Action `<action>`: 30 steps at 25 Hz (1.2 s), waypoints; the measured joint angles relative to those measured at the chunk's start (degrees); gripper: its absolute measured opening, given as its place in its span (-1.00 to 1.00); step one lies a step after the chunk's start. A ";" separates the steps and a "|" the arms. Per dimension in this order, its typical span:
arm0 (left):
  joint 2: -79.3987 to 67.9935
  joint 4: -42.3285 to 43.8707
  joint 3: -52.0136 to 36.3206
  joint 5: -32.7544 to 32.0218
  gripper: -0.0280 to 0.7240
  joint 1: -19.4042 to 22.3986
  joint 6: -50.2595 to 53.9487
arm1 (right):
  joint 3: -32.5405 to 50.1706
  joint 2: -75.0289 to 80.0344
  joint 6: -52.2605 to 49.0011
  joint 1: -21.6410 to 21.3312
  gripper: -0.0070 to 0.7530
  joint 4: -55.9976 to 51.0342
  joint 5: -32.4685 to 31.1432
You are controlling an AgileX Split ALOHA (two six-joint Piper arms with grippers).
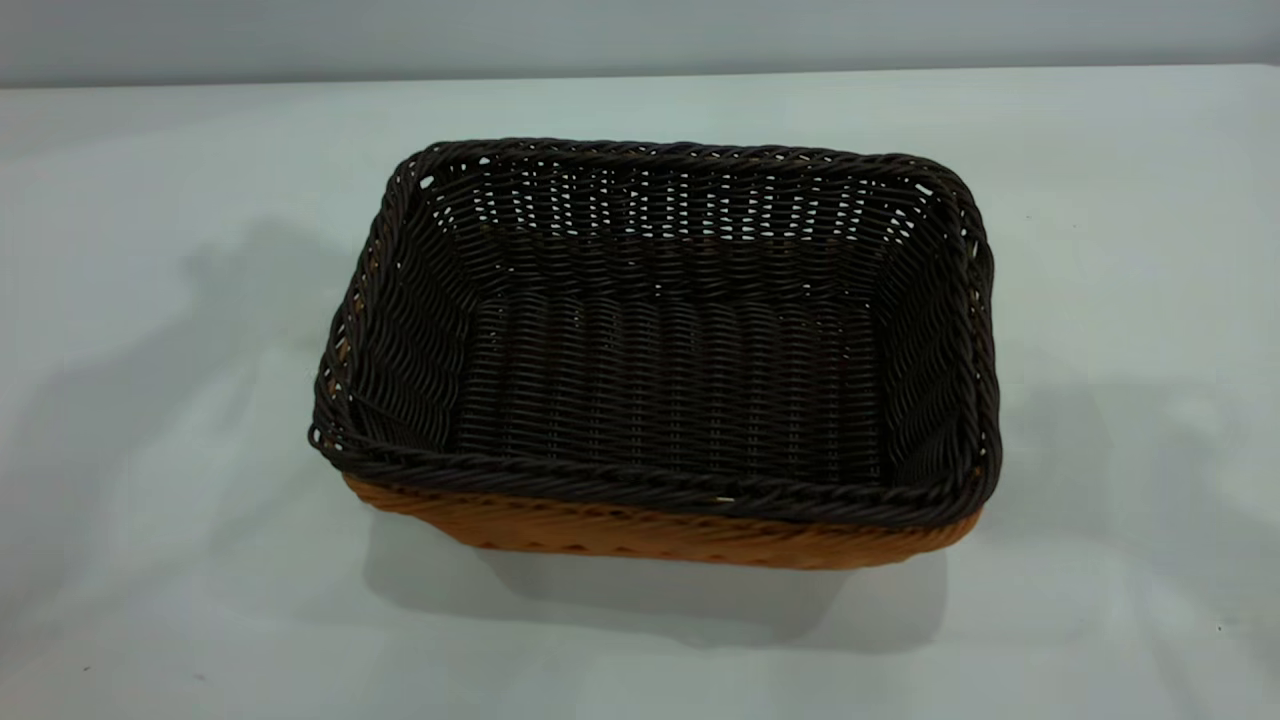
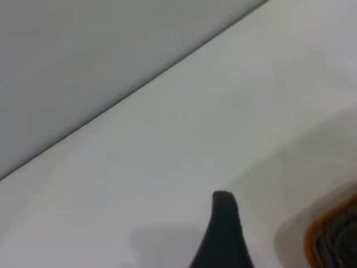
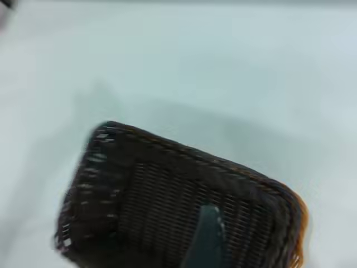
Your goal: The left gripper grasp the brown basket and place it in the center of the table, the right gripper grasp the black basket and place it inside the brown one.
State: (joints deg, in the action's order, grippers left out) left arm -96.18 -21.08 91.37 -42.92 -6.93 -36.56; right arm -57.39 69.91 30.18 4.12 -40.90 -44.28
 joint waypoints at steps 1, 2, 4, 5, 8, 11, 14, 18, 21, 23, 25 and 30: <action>1.61 1.23 0.00 -1.83 0.47 0.00 2.09 | 0.06 -3.18 0.00 0.00 0.56 0.59 -1.90; 3.53 2.71 0.00 -4.13 0.47 0.00 4.37 | 0.06 -6.28 -0.05 0.00 0.56 1.33 -4.13; 7.42 5.45 0.00 -8.70 0.47 0.00 8.94 | 0.26 -11.89 -0.05 0.00 0.56 2.35 -8.28; 9.01 6.42 0.00 -10.94 0.47 0.00 11.52 | 0.52 -14.96 -0.05 0.00 0.56 2.48 -10.11; 14.17 9.77 0.00 -14.88 0.47 0.00 20.06 | 2.30 -23.63 -0.05 0.00 0.56 2.82 -13.95; 18.29 13.54 0.00 -18.55 0.47 0.00 27.63 | 4.89 -31.68 -0.05 0.00 0.56 3.90 -16.50; 21.07 15.90 -0.11 -23.94 0.47 0.00 30.92 | 8.14 -39.01 -0.30 0.00 0.56 4.36 -17.57; 26.27 17.31 -1.07 -23.94 0.47 0.00 32.25 | 13.22 -46.59 -1.48 0.00 0.56 4.77 -18.47; 32.62 17.36 -4.23 -23.94 0.47 0.00 33.04 | 17.05 -52.12 -1.55 0.00 0.56 4.90 -19.27; 37.59 17.40 -8.26 -23.94 0.47 0.00 33.40 | 19.33 -55.36 -1.89 0.00 0.56 5.32 -20.15; 43.42 17.42 -12.90 -23.94 0.47 0.00 33.68 | 21.48 -58.46 -2.57 0.00 0.56 6.27 -20.48; 56.90 17.47 -26.57 -23.94 0.47 0.00 33.83 | 24.25 -65.01 -6.49 0.00 0.56 17.04 -21.49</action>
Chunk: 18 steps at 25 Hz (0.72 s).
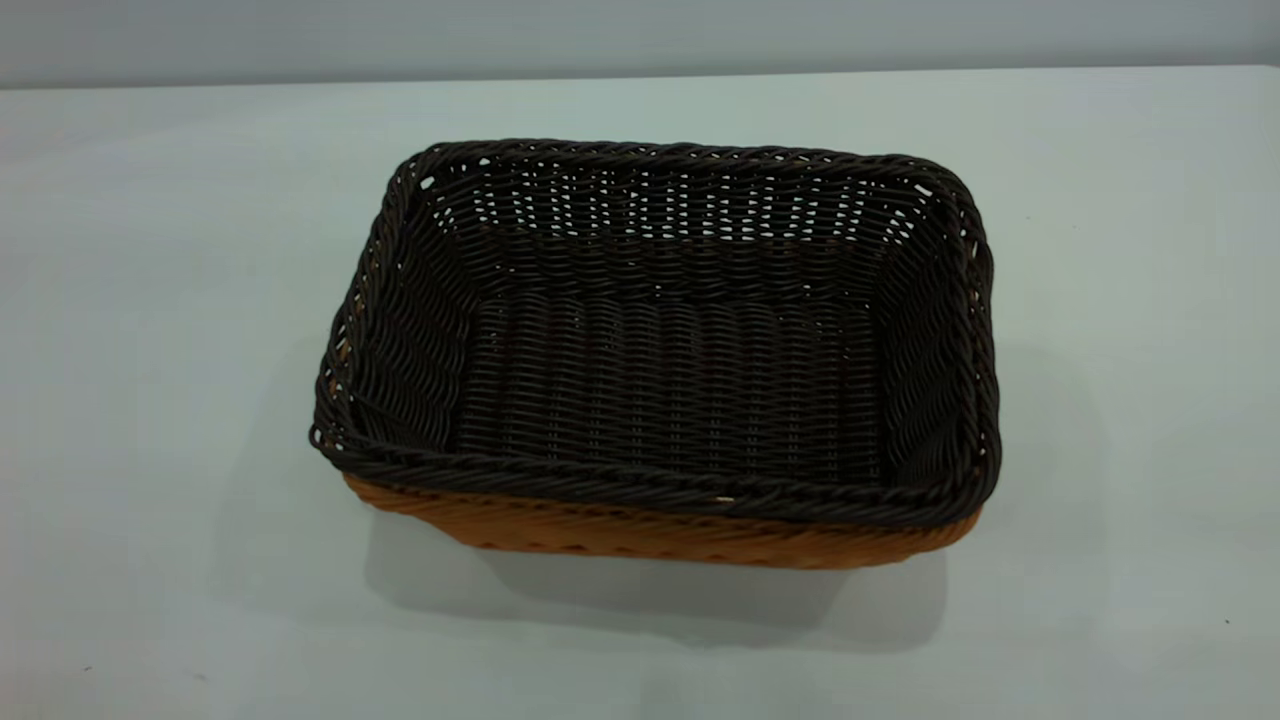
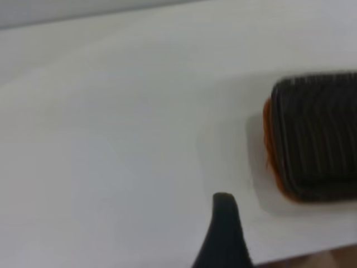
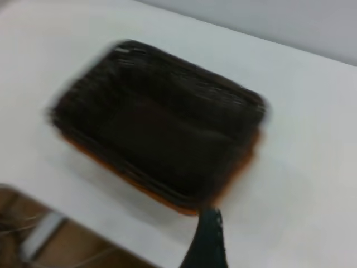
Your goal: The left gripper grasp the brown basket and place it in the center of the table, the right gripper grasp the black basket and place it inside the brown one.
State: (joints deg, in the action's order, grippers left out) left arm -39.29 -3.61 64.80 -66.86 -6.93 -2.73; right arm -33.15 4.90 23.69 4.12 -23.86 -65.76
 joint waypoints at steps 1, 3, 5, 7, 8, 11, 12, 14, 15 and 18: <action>2.55 0.07 -2.64 0.00 0.47 0.00 0.00 | 0.22 -1.00 -1.97 0.00 0.56 2.51 -0.13; 6.80 0.13 -6.98 0.00 0.47 0.00 0.00 | 1.12 -2.61 -5.60 0.00 0.56 6.77 -0.12; 11.11 0.13 -10.58 0.00 0.47 0.00 0.08 | 2.84 -4.36 -8.09 0.00 0.56 10.37 -0.12; 14.82 0.13 -13.68 0.00 0.47 0.00 0.14 | 4.71 -5.67 -9.21 0.00 0.56 12.64 -0.12; 16.75 0.13 -14.93 0.00 0.47 0.00 0.14 | 5.15 -5.78 -9.62 0.00 0.56 13.05 -0.12; 21.77 0.19 -17.79 -0.04 0.47 0.00 0.20 | 5.61 -5.78 -9.90 0.00 0.56 13.51 0.44; 23.43 0.19 -18.70 -0.04 0.47 0.00 0.20 | 5.61 -5.78 -9.90 0.00 0.56 13.53 0.69; 26.24 0.35 -20.31 -0.04 0.47 0.00 0.20 | 5.61 -5.78 -9.90 0.00 0.56 13.59 0.83; 27.68 0.63 -21.16 -0.04 0.47 0.00 0.20 | 5.61 -5.78 -9.94 0.00 0.56 13.59 0.91; 31.45 1.83 -23.69 -0.04 0.47 0.00 0.20 | 5.67 -5.78 -9.94 0.00 0.56 13.59 0.97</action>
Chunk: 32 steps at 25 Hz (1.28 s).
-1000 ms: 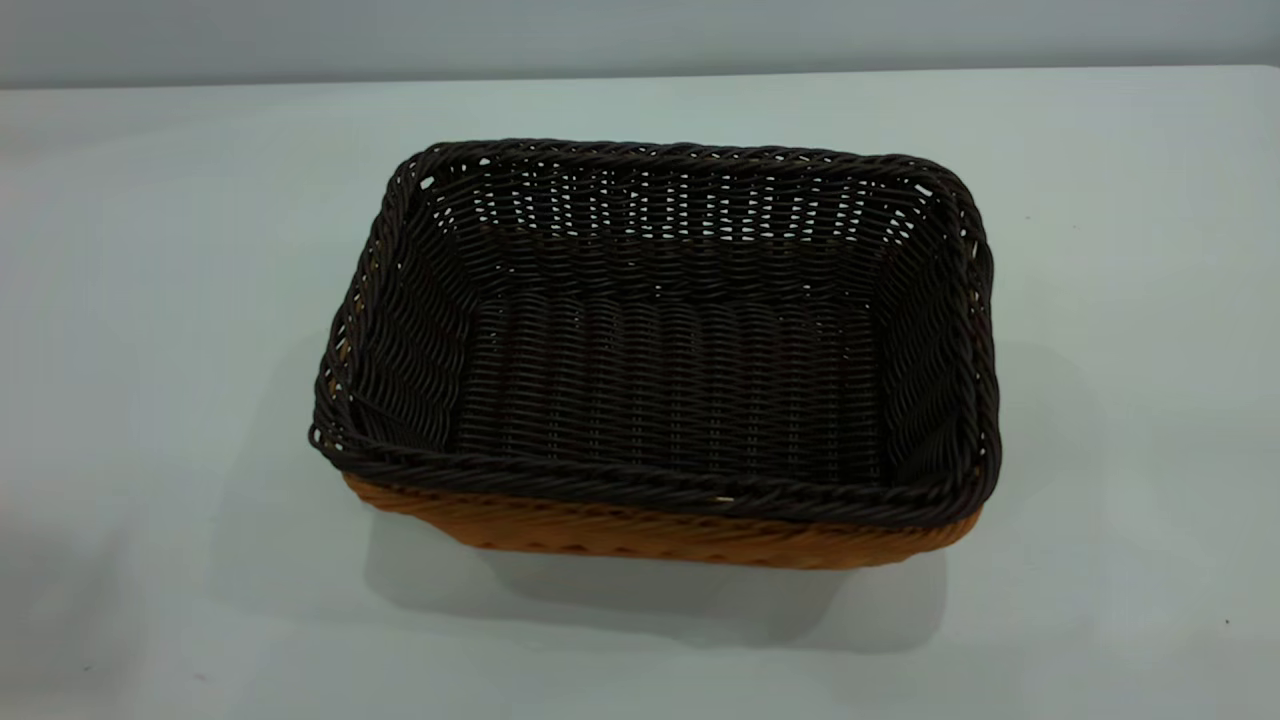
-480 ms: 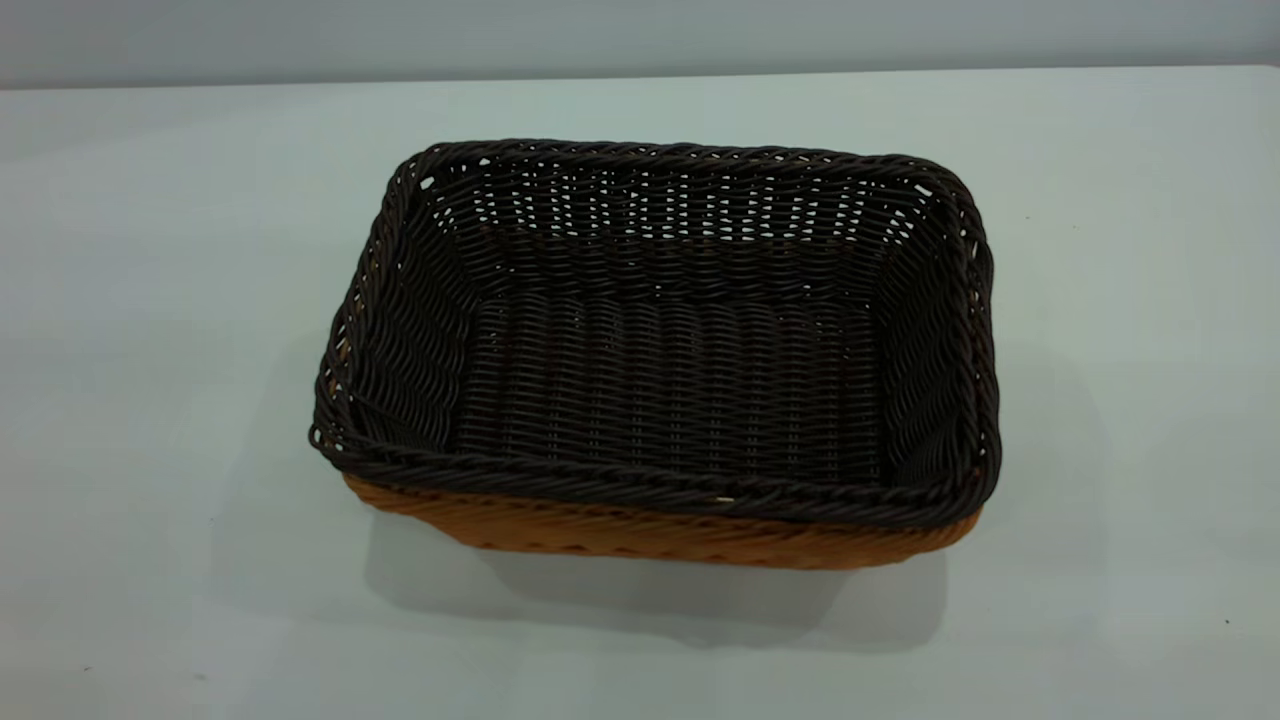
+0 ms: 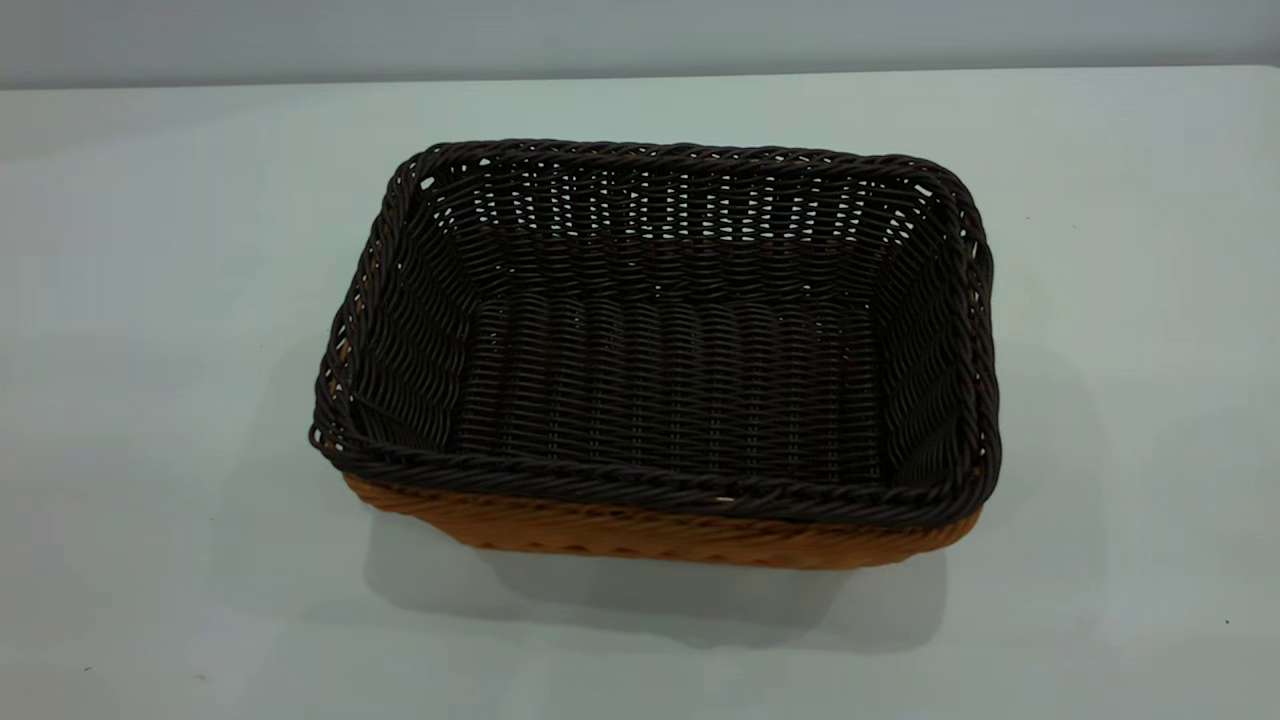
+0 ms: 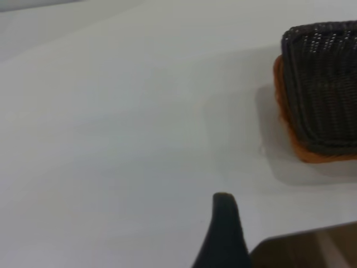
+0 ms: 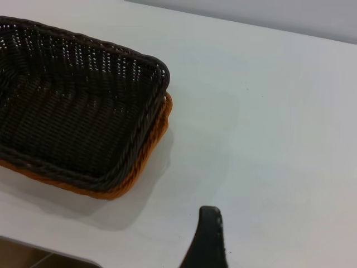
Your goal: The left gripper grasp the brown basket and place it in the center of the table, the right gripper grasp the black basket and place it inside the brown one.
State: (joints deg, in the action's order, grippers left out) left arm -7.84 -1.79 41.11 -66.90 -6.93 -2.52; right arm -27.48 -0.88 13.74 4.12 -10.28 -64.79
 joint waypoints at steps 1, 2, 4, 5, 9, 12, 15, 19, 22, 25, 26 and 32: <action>1.18 0.57 -0.79 0.00 0.47 0.00 0.00 | 0.05 0.00 0.00 0.00 0.56 0.00 0.06; 2.25 1.29 -1.35 0.00 0.47 0.00 0.00 | 0.05 0.00 0.00 0.00 0.56 0.00 0.06; 3.97 2.44 -2.65 0.00 0.47 0.00 0.07 | 0.05 0.00 0.00 0.00 0.56 0.00 0.12; 4.83 2.97 -3.29 0.00 0.47 0.00 0.37 | 0.05 0.00 0.00 0.00 0.56 0.00 0.12; 5.98 3.06 -6.99 0.36 0.47 0.00 2.52 | 0.05 0.00 0.00 0.00 0.56 0.02 0.17; 5.98 3.24 -10.21 0.95 0.47 0.00 2.52 | 0.09 0.00 0.00 0.00 0.56 0.02 0.17; 5.98 3.28 -13.02 2.33 0.47 0.00 2.88 | 0.16 0.00 -0.06 0.00 0.56 0.02 0.17; 5.98 3.34 -13.10 3.15 0.47 0.00 2.99 | 0.22 0.00 -0.06 0.00 0.56 0.02 0.17; 5.98 3.34 -13.10 3.25 0.47 0.00 2.99 | 0.22 0.00 -0.06 0.00 0.56 0.02 0.17; 5.98 3.40 -13.10 3.25 0.47 0.00 2.99 | 0.22 0.00 -0.06 0.00 0.56 0.02 0.17; 5.98 3.40 -13.10 3.25 0.47 0.00 2.99 | 0.22 0.00 -0.06 0.00 0.56 0.02 0.17; 5.98 3.44 -13.10 3.25 0.47 0.67 2.99 | 0.22 0.00 -0.06 0.00 0.56 0.02 0.17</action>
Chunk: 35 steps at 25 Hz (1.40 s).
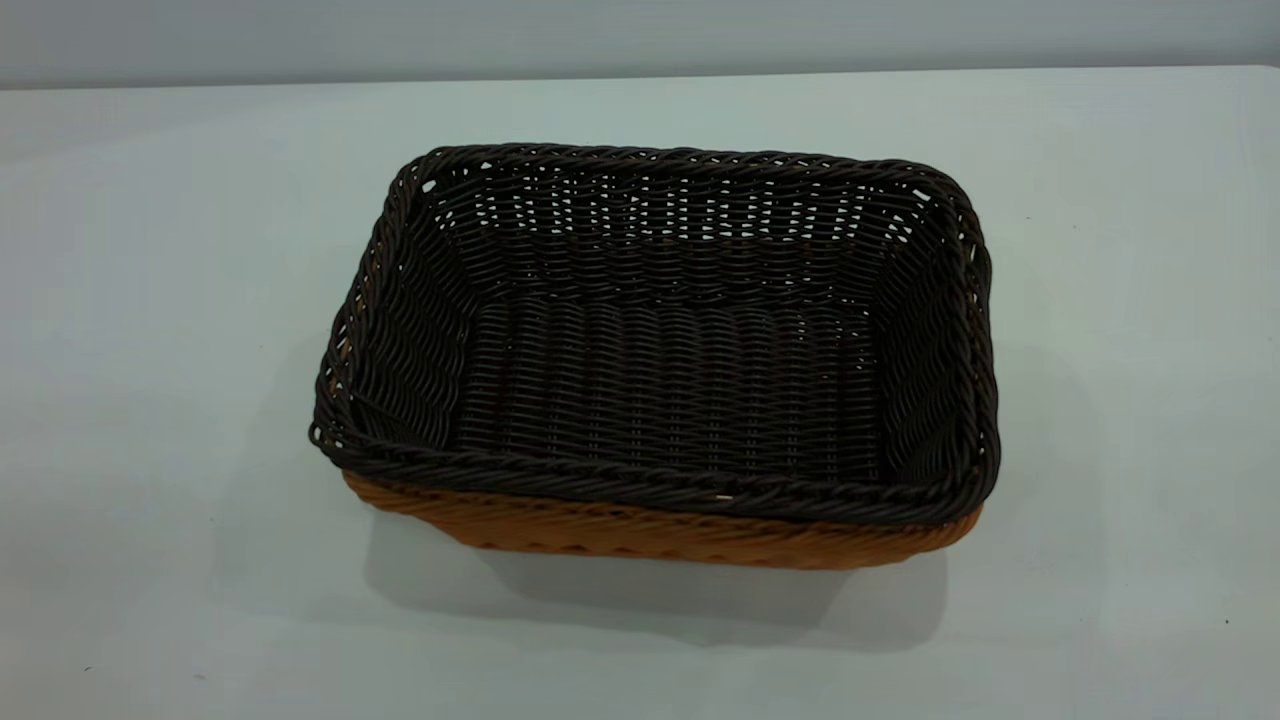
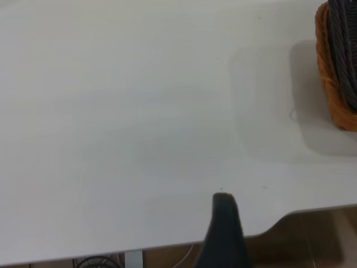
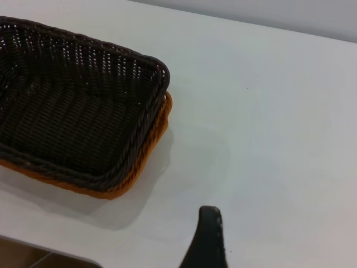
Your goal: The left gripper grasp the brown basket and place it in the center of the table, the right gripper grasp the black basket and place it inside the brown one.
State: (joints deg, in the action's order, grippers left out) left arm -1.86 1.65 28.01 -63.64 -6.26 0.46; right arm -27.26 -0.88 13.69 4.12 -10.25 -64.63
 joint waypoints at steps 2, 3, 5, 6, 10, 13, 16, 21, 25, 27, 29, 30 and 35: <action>0.00 0.00 0.00 0.00 0.47 1.71 0.00 | 0.00 0.00 0.00 0.00 0.56 0.00 0.00; 0.00 0.00 0.00 0.00 0.47 2.75 0.00 | 0.00 0.00 0.00 0.00 0.56 0.00 0.00; 0.00 0.00 0.00 0.00 0.47 4.50 0.15 | 0.00 0.00 -0.04 0.00 0.56 0.00 0.00; 0.13 0.00 0.00 0.00 0.47 5.15 0.29 | 0.00 0.00 -0.04 0.00 0.56 0.00 0.00; 2.48 0.26 0.00 0.07 0.47 5.63 1.02 | 0.00 0.00 -0.04 0.00 0.56 0.00 0.00; 2.94 1.10 0.00 0.07 0.47 5.63 2.22 | 0.00 0.00 -0.04 0.00 0.56 0.00 0.00; 2.94 1.34 0.00 0.07 0.47 5.63 2.79 | 0.00 0.00 -0.04 0.00 0.56 0.00 0.00; 2.94 1.34 0.00 0.07 0.47 5.63 2.92 | 0.00 0.00 -0.04 0.00 0.56 0.00 0.00; 2.94 1.34 0.00 0.07 0.47 5.63 2.97 | 0.00 0.00 -0.04 0.00 0.56 0.00 0.00; 2.94 1.34 0.00 0.07 0.47 5.63 2.98 | 0.00 0.00 -0.04 0.00 0.56 0.00 0.00; 2.94 1.34 0.00 0.07 0.47 5.63 2.98 | 0.00 0.00 -0.04 0.00 0.56 0.00 0.00; 2.94 1.34 0.00 0.07 0.47 5.63 2.98 | 0.00 0.00 -0.04 0.00 0.56 0.00 0.00; 2.94 1.34 0.00 0.07 0.47 5.63 3.03 | 0.00 0.00 -0.04 0.00 0.56 0.00 0.00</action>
State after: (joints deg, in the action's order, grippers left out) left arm 1.09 2.99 28.01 -63.57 -0.63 3.49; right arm -27.26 -0.88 13.65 4.12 -10.25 -64.63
